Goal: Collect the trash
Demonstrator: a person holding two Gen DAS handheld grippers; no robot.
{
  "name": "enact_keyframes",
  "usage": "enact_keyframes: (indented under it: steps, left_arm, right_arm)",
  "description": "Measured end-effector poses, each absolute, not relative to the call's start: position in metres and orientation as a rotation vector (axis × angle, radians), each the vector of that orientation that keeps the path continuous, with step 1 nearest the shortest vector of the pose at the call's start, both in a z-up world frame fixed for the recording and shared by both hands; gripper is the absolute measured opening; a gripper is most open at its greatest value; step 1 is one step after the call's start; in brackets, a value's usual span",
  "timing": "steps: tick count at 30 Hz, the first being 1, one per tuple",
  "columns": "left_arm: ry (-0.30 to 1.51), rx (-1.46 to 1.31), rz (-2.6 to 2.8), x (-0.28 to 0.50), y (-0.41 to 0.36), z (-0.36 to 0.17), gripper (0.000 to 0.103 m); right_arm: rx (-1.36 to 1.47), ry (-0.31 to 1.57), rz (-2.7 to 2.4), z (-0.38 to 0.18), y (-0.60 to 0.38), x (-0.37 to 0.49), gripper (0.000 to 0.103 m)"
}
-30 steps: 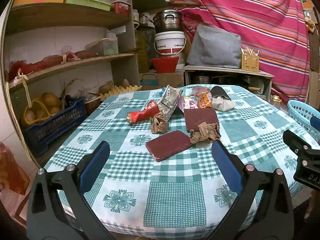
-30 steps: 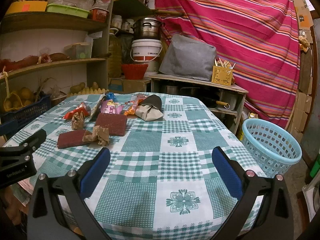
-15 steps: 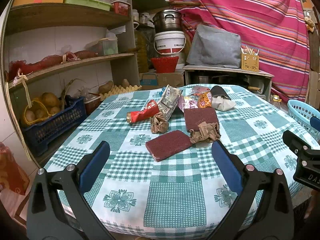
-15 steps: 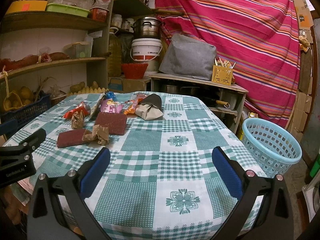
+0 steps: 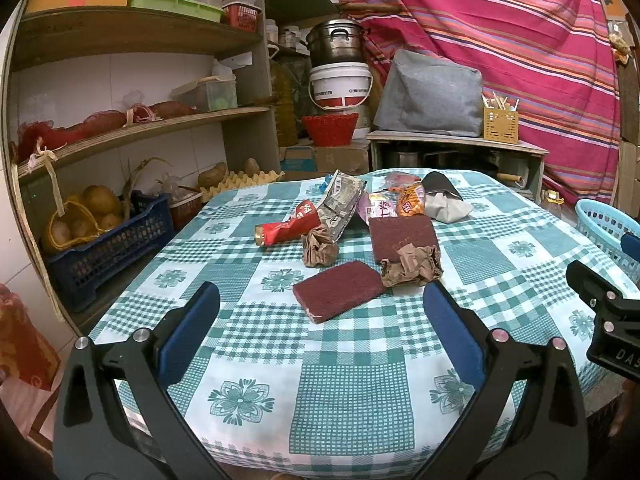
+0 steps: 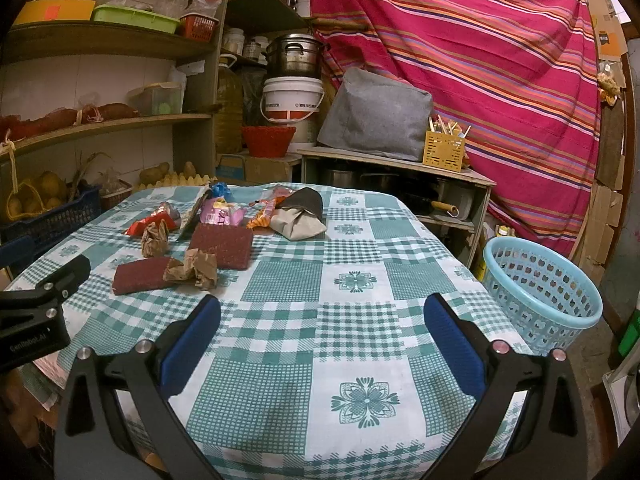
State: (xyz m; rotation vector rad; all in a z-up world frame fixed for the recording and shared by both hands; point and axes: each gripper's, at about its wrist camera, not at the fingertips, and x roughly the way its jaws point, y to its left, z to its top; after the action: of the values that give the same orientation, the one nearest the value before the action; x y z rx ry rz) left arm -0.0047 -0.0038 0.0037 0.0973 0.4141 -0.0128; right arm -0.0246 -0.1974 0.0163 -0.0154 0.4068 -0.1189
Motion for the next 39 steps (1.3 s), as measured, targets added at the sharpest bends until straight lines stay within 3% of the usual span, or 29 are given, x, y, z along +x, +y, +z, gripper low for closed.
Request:
enact_keyframes:
  steps: [22,39]
  left_arm:
    - [0.43,0.103,-0.001,0.002,0.013,0.003,0.098]
    - [0.472,0.151,-0.007,0.078,0.026,0.022,0.098]
  right_arm:
    - [-0.001,0.407,-0.119,0.02,-0.199,-0.023,0.099]
    - [-0.099,0.463,-0.115,0.055,-0.196,0.08,0.099]
